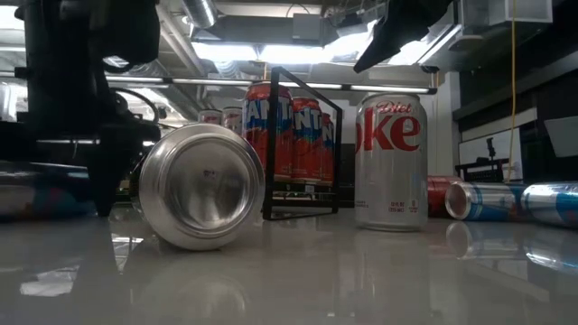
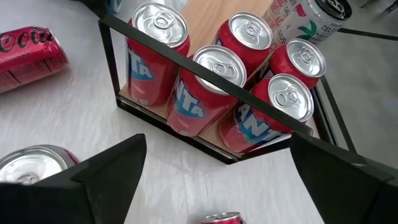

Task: Pick and place cans onto a shelf
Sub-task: Put the bottom left blue/white soda can on the shelf

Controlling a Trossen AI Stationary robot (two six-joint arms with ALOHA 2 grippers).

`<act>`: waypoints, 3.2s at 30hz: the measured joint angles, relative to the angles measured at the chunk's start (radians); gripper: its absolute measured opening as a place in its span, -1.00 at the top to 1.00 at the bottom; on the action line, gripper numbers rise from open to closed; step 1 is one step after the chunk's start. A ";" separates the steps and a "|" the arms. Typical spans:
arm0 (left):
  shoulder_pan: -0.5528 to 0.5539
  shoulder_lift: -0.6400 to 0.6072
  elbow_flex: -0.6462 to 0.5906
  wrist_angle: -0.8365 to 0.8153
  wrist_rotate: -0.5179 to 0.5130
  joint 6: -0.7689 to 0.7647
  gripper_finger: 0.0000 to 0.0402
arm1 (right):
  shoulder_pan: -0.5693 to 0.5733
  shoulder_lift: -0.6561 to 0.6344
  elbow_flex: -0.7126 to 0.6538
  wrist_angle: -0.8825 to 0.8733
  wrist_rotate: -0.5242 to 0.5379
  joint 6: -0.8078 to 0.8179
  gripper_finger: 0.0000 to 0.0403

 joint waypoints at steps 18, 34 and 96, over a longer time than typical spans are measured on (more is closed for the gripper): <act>0.008 -0.005 -0.014 0.063 -0.007 0.125 -0.10 | 0.000 0.000 0.000 0.000 0.000 0.000 -0.94; 0.008 -0.003 0.052 0.326 -0.118 0.445 -0.07 | 0.000 0.000 0.000 0.001 -0.179 0.000 -0.94; -0.013 -0.057 0.054 1.322 -0.200 1.594 -0.08 | 0.000 0.000 0.000 0.004 -0.339 0.034 -0.94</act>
